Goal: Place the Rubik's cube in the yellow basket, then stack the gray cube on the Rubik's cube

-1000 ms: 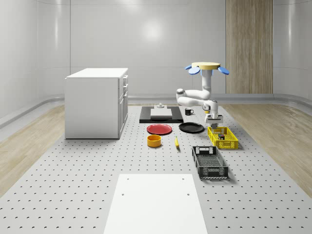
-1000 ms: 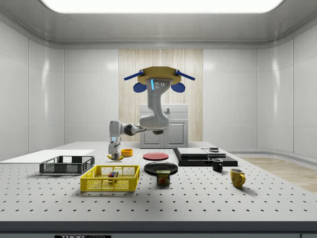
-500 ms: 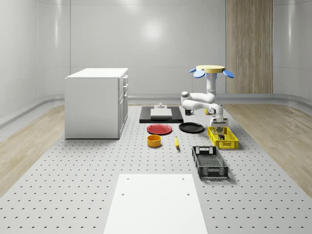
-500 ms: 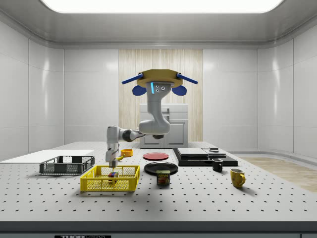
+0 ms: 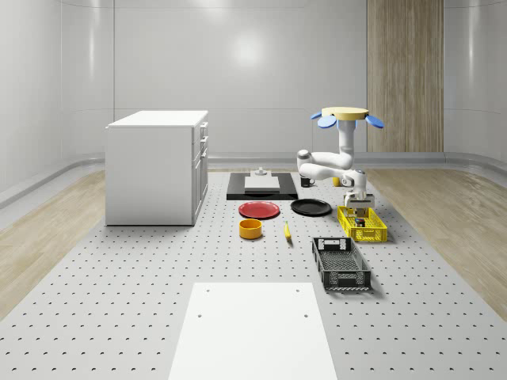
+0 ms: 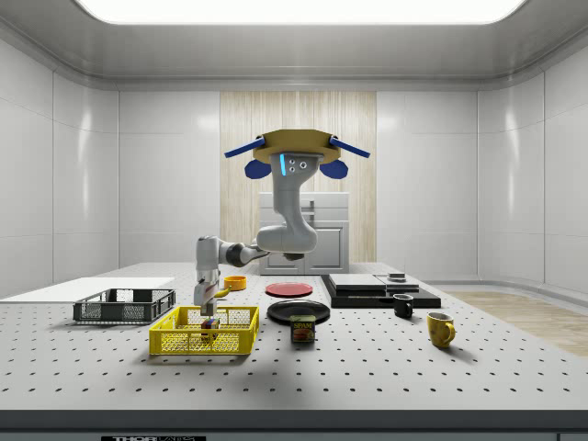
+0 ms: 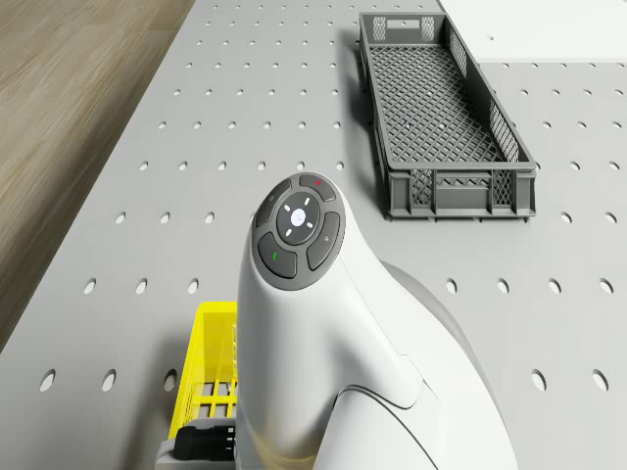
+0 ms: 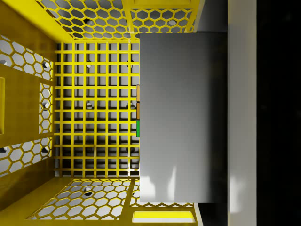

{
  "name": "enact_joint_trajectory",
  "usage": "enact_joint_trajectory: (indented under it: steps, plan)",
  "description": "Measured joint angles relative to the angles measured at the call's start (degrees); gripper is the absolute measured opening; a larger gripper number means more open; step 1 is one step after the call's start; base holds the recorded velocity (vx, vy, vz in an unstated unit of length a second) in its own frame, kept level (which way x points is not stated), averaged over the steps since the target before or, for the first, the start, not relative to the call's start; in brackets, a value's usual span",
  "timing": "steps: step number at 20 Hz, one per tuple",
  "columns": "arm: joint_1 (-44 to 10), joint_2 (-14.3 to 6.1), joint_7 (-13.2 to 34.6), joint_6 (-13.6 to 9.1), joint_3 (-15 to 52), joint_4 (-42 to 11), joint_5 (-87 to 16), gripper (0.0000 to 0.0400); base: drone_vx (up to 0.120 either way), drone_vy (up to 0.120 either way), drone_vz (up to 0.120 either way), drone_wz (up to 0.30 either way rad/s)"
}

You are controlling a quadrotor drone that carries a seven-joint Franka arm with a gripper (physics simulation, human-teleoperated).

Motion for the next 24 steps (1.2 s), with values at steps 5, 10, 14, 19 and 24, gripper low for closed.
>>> enact_joint_trajectory:
  steps: [5,10,14,19,24]
  plan:
    - [0.1,-0.2,-0.3,0.7,-1.2,0.3,-1.1,0.025,0.0,0.0,0.0,0.0]
    - [0.5,-0.4,-0.8,1.1,-2.1,0.5,-1.8,0.025,0.0,0.0,0.0,0.0]
    - [0.5,-0.5,-0.9,1.4,-2.6,0.6,-2.3,0.0283,0.0,0.0,0.0,0.0]
    - [0.6,-0.5,-1.0,1.3,-2.2,0.5,-2.0,0.0367,0.0,0.0,0.0,0.0]
    - [1.0,-0.5,-1.0,0.3,0.6,-0.1,0.7,0.039,0.0,0.0,0.0,0.0]
